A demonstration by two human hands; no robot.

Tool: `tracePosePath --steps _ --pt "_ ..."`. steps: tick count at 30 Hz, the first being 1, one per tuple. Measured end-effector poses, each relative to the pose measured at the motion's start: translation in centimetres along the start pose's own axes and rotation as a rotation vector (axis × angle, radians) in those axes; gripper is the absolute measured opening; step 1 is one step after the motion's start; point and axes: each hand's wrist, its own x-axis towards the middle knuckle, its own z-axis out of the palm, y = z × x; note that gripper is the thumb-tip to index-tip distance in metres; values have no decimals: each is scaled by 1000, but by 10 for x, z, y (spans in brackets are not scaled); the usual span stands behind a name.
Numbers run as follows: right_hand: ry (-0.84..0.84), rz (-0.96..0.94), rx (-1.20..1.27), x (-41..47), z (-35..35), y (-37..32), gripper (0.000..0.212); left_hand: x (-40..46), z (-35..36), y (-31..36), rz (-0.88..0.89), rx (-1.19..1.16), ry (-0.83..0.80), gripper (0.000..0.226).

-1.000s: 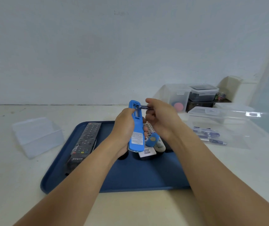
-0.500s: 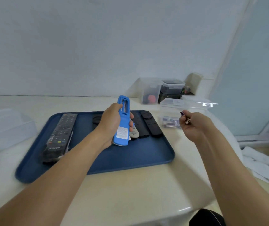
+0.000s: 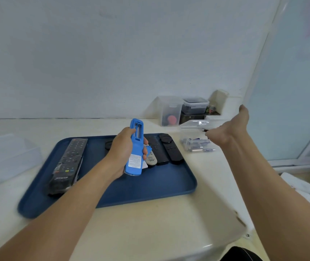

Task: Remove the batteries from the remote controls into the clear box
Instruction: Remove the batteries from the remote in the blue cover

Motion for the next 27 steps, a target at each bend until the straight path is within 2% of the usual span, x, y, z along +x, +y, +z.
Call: tracePosePath --steps 2,5,6,8,10,13,15,17,19,20,24,27 --pt "-4 -25 22 -8 1 6 59 -1 4 0 20 -19 1 33" --pt "100 -131 6 -26 -2 26 74 -7 2 4 63 -41 4 21" --pt "132 -183 10 -35 -5 34 65 -9 2 8 65 -37 5 22" --pt "144 -217 -37 -54 -3 62 28 -14 -6 20 90 -20 44 24" --pt "13 -149 -204 -75 12 99 9 -21 -23 37 152 -19 126 20" --pt "-473 -81 -745 -98 47 151 12 -34 -64 62 228 45 265 16" --pt "-831 -235 -1151 -105 70 184 17 -48 -101 76 271 140 407 12" --pt "-1082 -530 -1460 -104 90 218 28 -65 -141 87 306 153 539 9" --pt "-1165 -742 -1678 -101 110 245 38 -82 -180 93 312 119 649 10" --pt "-1208 -772 -1731 -102 121 262 42 -94 -204 97 310 95 716 11" --pt "-1359 -611 -2028 -90 132 304 56 -117 -252 88 235 22 851 17" --pt "-1287 -561 -2049 -93 124 316 64 -120 -263 70 109 -44 712 24"
